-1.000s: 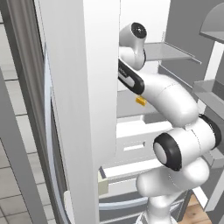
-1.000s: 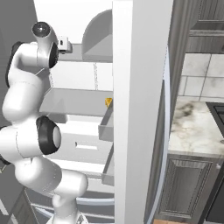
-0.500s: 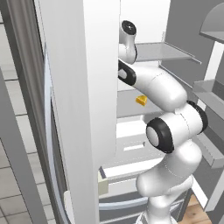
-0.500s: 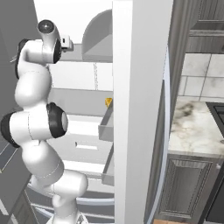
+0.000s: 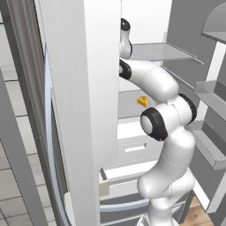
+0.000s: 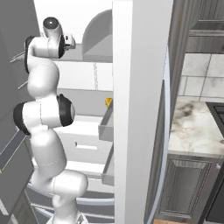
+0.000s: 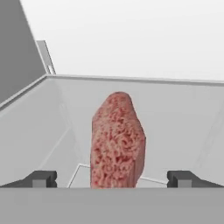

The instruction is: Take the cheese, steak, and bell pepper from the fridge and place them on the plate on the dining counter to create an appetizer plate.

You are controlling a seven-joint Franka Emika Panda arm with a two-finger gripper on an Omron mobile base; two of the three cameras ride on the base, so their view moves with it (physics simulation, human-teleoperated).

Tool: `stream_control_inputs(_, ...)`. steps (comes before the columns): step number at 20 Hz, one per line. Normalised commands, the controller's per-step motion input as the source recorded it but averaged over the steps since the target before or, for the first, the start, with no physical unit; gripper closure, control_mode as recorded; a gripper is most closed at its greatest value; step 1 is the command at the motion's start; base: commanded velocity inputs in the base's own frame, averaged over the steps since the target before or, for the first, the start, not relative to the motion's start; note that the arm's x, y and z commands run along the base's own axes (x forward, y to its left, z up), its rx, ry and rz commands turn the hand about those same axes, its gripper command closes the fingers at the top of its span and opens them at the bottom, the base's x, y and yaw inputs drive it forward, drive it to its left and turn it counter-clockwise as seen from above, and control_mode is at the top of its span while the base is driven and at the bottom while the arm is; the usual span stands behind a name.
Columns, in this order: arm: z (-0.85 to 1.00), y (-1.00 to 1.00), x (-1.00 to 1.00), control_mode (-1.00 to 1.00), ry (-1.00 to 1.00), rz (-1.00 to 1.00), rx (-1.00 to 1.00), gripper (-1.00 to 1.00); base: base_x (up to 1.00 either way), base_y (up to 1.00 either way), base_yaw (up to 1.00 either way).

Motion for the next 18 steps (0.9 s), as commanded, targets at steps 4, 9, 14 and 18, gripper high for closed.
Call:
stream_control_inputs(4, -0.09, 0.16, 0.25, -1.00, 0.03, -0.03, -0.03, -1.00, 0.00, 0.00, 0.00)
stream_control_inputs(9, -0.38, 0.26, 0.04, -1.00, 0.04, -0.05, -0.07, 1.00, 0.00, 0.00, 0.00)
stream_control_inputs(14, -0.32, 0.12, 0.00, -1.00, 0.00, -0.07, -0.05, 1.00, 0.00, 0.00, 0.00)
stream_control_inputs(18, -0.14, -0.01, -0.07, -1.00, 0.00, -0.06, -0.01, 1.00, 0.00, 0.00, 0.00)
